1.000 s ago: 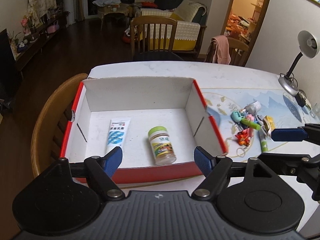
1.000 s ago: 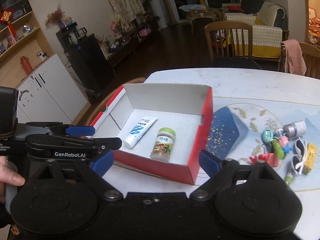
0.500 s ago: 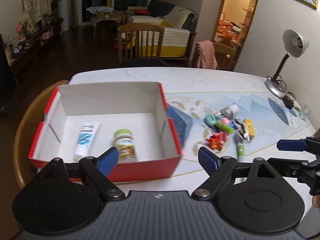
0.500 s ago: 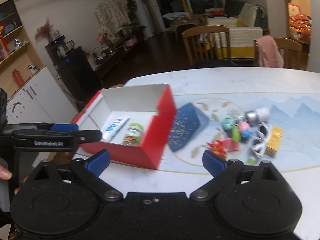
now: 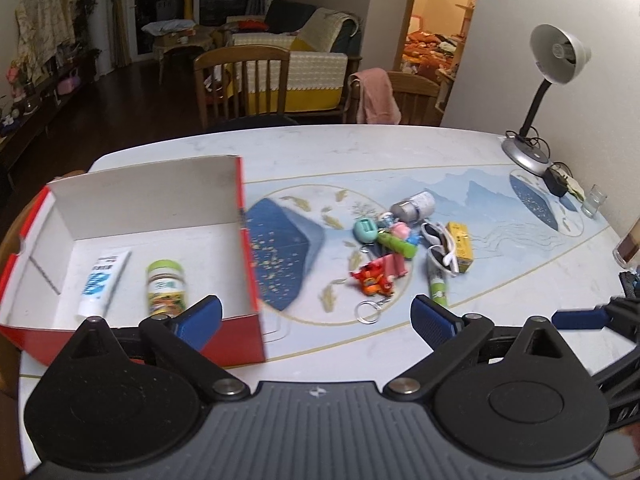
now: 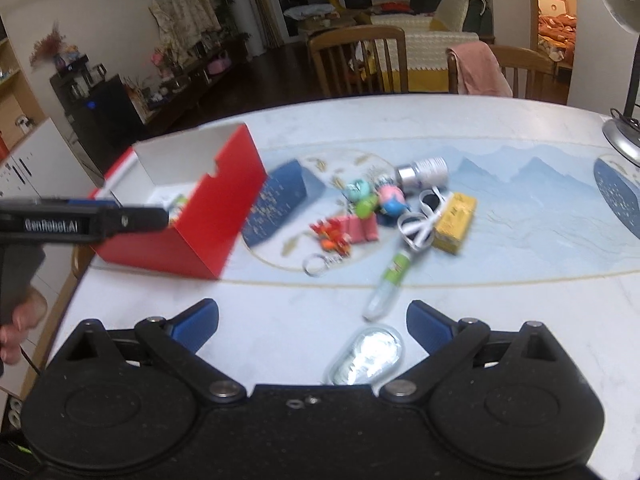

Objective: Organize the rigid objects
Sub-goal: 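Withdraw both tools from the box back toward the remaining items, then grasp the light-blue correction tape with the right tool while the left tool grasps the green-white marker, then lift the tape and marker and carry both tools over the red box, then open the right tool to drop the tape while the left tool releases the marker into the box, then withdraw both tools from the box back toward the remaining items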

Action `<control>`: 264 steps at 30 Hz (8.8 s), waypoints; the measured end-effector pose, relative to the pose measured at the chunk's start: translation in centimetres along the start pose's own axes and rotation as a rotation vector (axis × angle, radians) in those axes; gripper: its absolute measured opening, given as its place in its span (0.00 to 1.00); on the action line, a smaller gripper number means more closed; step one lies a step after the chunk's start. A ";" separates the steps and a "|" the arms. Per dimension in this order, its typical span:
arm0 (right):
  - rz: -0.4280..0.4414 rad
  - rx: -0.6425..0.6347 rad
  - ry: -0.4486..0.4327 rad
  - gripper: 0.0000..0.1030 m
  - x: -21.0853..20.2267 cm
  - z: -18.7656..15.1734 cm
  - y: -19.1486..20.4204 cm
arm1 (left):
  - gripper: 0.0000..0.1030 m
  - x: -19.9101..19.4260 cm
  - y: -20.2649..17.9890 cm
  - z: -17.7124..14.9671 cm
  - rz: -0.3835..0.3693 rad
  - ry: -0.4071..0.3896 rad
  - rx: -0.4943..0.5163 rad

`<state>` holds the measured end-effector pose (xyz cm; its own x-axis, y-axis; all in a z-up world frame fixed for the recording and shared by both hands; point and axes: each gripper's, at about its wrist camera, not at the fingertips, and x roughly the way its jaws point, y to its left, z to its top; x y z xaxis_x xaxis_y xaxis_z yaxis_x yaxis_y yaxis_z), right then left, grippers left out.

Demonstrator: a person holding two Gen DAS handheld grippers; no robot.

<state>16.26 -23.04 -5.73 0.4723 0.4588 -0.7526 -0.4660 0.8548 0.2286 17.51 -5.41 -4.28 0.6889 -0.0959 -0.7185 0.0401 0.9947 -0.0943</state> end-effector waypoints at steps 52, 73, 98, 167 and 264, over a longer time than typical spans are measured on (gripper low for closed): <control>-0.216 -0.033 0.223 0.40 8.4 -4.2 -6.6 | 0.81 17.9 -15.1 -1.5 -0.083 0.173 0.303; -0.223 0.006 0.193 0.40 7.5 -4.1 -7.8 | 0.17 17.4 -14.3 -1.9 -0.092 0.210 0.240; -0.110 0.012 0.118 0.40 4.2 -1.6 -2.9 | 0.17 8.3 -5.2 -4.4 -0.168 0.221 0.023; -0.078 -0.382 0.195 0.40 22.9 10.1 25.8 | 0.17 9.9 25.4 3.3 0.169 0.262 0.038; 0.014 -0.008 -0.116 0.97 -1.1 3.9 -3.1 | 0.83 1.4 -1.9 2.6 -0.013 0.010 0.032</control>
<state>20.10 -25.24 -3.23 0.5487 0.4962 -0.6728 -0.4791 0.8462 0.2333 20.29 -7.31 -3.35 0.6809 -0.1093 -0.7242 0.0722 0.9940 -0.0822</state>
